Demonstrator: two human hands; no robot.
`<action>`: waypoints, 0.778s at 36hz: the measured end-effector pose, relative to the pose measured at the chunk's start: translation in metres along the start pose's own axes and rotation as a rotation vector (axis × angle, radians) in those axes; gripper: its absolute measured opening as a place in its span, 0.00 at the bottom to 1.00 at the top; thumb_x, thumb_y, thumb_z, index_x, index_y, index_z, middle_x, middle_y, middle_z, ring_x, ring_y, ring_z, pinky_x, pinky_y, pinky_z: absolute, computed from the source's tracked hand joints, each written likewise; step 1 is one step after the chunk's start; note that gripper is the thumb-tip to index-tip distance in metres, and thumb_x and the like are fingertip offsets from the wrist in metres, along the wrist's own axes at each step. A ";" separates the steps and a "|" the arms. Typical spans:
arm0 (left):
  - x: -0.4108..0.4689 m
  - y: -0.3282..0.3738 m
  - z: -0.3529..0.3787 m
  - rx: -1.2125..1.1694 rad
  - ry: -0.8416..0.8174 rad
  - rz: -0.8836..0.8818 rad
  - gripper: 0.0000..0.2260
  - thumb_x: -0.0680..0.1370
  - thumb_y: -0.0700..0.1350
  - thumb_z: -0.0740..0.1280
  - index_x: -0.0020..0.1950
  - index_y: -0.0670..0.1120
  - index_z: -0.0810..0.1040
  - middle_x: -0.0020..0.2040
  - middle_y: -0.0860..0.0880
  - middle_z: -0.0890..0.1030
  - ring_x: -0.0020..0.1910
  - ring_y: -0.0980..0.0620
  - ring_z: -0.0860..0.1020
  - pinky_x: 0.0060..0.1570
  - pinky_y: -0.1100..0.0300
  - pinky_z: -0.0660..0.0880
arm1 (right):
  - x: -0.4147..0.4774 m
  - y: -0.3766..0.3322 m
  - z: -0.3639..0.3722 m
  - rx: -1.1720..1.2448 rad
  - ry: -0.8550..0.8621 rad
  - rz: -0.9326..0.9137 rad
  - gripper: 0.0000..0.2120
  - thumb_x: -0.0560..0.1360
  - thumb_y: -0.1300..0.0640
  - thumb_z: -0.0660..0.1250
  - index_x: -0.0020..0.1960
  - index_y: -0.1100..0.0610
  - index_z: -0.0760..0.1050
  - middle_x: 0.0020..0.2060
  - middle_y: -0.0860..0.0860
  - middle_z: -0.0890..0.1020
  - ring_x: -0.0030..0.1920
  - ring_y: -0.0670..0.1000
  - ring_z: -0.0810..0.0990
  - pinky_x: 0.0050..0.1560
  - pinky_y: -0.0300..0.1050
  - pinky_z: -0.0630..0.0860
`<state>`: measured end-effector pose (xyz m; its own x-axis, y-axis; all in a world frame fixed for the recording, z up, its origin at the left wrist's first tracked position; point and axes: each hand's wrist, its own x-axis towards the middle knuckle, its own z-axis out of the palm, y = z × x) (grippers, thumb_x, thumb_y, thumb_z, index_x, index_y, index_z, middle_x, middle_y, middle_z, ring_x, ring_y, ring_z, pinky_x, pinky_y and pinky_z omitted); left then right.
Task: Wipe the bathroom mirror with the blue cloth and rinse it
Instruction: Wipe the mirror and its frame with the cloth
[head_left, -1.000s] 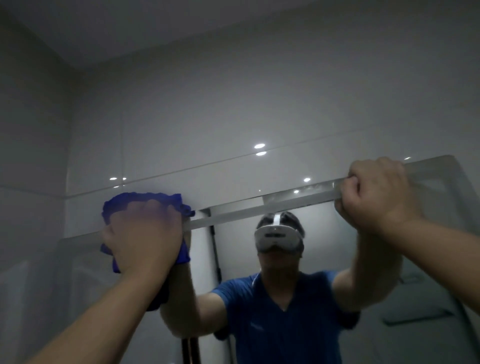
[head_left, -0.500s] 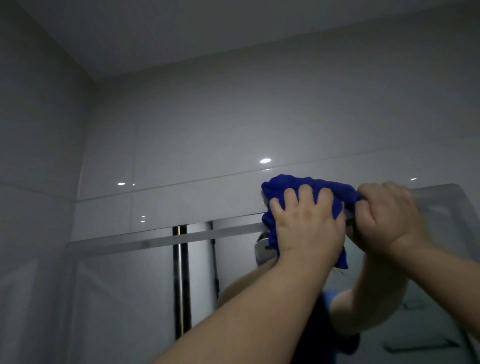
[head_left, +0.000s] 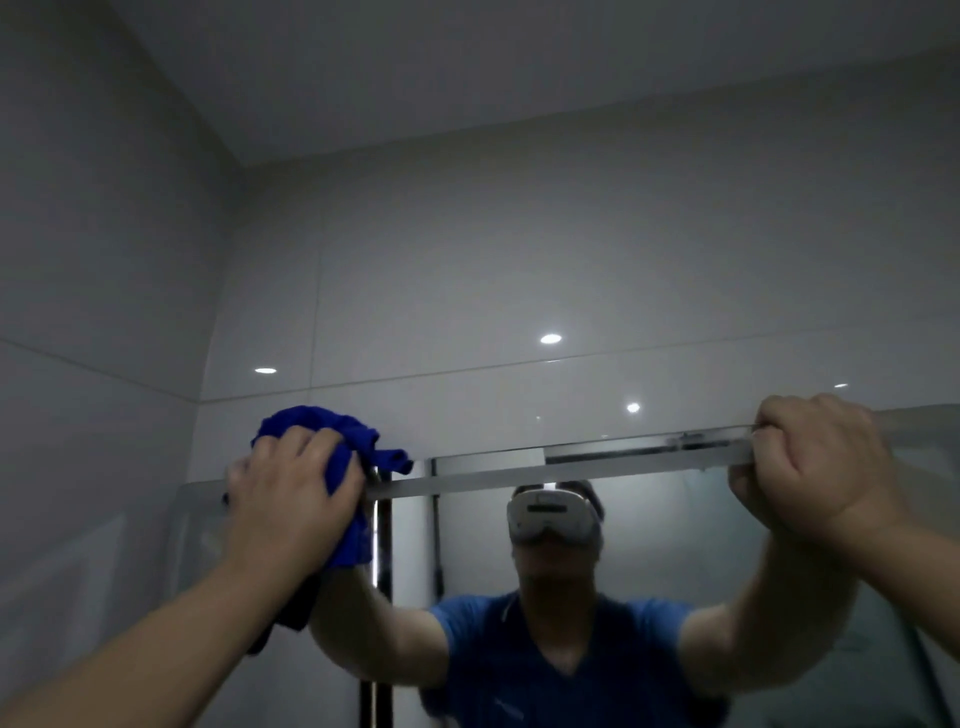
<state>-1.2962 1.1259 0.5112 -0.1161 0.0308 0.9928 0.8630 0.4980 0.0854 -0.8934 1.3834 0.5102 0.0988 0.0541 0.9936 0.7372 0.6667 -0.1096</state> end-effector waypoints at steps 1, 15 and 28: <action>0.000 0.000 -0.001 0.009 -0.006 -0.018 0.15 0.82 0.58 0.58 0.61 0.52 0.77 0.54 0.50 0.77 0.53 0.45 0.74 0.55 0.43 0.71 | -0.001 0.000 0.000 0.005 0.004 0.001 0.10 0.73 0.53 0.56 0.36 0.55 0.70 0.30 0.49 0.67 0.35 0.58 0.69 0.42 0.52 0.63; -0.009 0.093 -0.005 0.079 -0.011 -0.250 0.11 0.84 0.53 0.60 0.52 0.47 0.76 0.50 0.43 0.76 0.52 0.36 0.74 0.58 0.34 0.71 | -0.003 -0.004 -0.001 0.018 -0.083 0.058 0.10 0.76 0.51 0.56 0.39 0.54 0.70 0.35 0.50 0.72 0.40 0.57 0.70 0.50 0.56 0.71; -0.027 0.402 -0.035 -0.245 -0.383 0.045 0.25 0.84 0.64 0.48 0.67 0.52 0.76 0.66 0.44 0.77 0.66 0.40 0.71 0.69 0.37 0.64 | -0.011 0.029 -0.054 0.487 0.127 0.127 0.21 0.77 0.55 0.57 0.66 0.55 0.77 0.60 0.48 0.76 0.61 0.48 0.73 0.62 0.41 0.67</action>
<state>-0.9293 1.2947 0.5216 -0.2094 0.3885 0.8973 0.9569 0.2702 0.1063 -0.8363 1.3620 0.4946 0.2699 0.0870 0.9589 0.3208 0.9309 -0.1748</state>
